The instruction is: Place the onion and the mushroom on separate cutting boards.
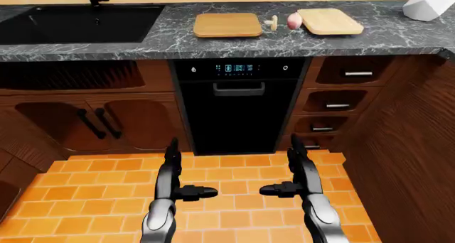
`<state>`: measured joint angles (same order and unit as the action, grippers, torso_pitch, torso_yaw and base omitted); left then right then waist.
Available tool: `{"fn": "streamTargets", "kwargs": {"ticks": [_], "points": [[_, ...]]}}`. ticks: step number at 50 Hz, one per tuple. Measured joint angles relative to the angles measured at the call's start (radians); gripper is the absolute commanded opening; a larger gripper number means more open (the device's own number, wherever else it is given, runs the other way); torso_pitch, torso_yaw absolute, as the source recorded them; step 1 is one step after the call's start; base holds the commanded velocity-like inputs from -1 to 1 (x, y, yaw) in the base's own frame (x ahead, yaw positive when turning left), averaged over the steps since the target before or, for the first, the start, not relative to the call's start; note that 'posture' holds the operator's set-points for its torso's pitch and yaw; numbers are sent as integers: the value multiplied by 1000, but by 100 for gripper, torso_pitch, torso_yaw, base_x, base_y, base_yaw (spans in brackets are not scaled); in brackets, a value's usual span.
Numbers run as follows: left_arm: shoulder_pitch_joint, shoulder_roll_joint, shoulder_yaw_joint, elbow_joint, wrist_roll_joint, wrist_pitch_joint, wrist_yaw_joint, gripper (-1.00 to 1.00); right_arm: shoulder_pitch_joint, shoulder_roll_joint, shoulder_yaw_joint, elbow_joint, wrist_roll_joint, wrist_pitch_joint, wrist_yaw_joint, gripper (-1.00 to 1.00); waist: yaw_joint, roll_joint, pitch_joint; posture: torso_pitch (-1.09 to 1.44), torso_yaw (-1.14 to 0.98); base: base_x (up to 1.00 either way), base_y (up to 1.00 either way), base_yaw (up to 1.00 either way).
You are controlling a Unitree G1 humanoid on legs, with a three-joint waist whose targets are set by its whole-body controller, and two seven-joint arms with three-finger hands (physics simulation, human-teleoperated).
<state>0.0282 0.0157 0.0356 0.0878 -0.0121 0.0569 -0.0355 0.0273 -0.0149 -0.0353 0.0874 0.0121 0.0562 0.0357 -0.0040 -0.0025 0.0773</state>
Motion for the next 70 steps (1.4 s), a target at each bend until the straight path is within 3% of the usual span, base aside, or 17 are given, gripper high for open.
{"fn": "streamTargets", "kwargs": {"ticks": [1, 3, 5, 8, 14, 22, 34, 38, 42, 46, 55, 57, 61, 65, 67, 69, 70], "points": [[-3, 4, 0, -17, 2, 2, -1, 100, -9, -3, -1, -10, -1, 3, -2, 100, -2, -4, -9, 0, 0, 0, 0, 0], [-35, 12, 4, -70, 6, 3, -4, 100, -53, -13, -17, -43, -9, 1, -19, 100, 6, -3, -55, 0, 0, 0, 0, 0], [-42, 14, 8, -106, 6, 14, -10, 100, -69, -14, -25, -58, -19, 7, -38, 100, 9, -10, -37, 0, 0, 0, 0, 0], [-38, 16, 12, -144, 4, 77, -20, 100, -62, -16, -25, -108, -23, 86, -51, 100, 10, -7, -54, 0, 0, 0, 0, 0], [-72, 30, 16, -280, 38, 208, -24, 100, -37, -35, 7, -433, -57, 360, 24, 100, 10, -6, -55, 0, 0, 0, 0, 0], [-204, 67, 37, -668, 56, 534, -94, 100, -205, -73, -49, -820, -48, 819, 142, 100, 12, -8, -82, 0, 0, 0, 0, 0], [-460, 151, 119, -808, 0, 893, -143, 100, -530, -200, -182, -959, 77, 1247, 145, 100, 22, -4, -40, 0, 0, 17, -8, 0], [-532, 179, 122, -834, -30, 928, -140, 100, -638, -260, -217, -944, 111, 1302, 144, 100, 37, -10, -40, 0, 0, 48, -30, 0], [-604, 210, 155, -856, -71, 975, -126, 100, -701, -292, -240, -940, 130, 1343, 130, 100, 45, -69, -45, 0, 0, 55, -37, 0], [-574, 207, 136, -834, -100, 978, -110, 100, -682, -293, -247, -936, 138, 1363, 109, 100, 34, -65, -24, 0, 0, 56, -38, 0], [-553, 209, 132, -791, -113, 919, -80, 100, -681, -286, -257, -938, 191, 1355, 77, 100, 5, 33, -27, 0, 0, 56, -39, 0], [-542, 211, 141, -778, -113, 922, -76, 100, -667, -280, -249, -938, 202, 1357, 73, 100, 18, 28, 11, 0, 0, 56, -39, 0], [-552, 213, 157, -758, -114, 941, -57, 100, -673, -282, -241, -942, 228, 1381, 68, 100, 22, 49, -25, 0, 0, 57, -39, 0], [-568, 221, 162, -805, -132, 931, -44, 100, -706, -294, -260, -993, 241, 1381, 56, 100, 40, 24, -42, 0, 0, 56, -38, 0], [-575, 226, 167, -829, -145, 943, -40, 100, -722, -297, -264, -1004, 250, 1388, 53, 100, 50, -1, -43, 0, 0, 56, -38, 0], [-587, 232, 171, -835, -156, 949, -36, 100, -736, -302, -272, -1005, 258, 1402, 52, 100, 36, -51, -50, 0, 0, 57, -39, 0], [-578, 224, 167, -838, -160, 948, -33, 100, -732, -305, -278, -1002, 261, 1408, 51, 100, 27, -46, -37, 0, 0, 57, -38, 0]]}}
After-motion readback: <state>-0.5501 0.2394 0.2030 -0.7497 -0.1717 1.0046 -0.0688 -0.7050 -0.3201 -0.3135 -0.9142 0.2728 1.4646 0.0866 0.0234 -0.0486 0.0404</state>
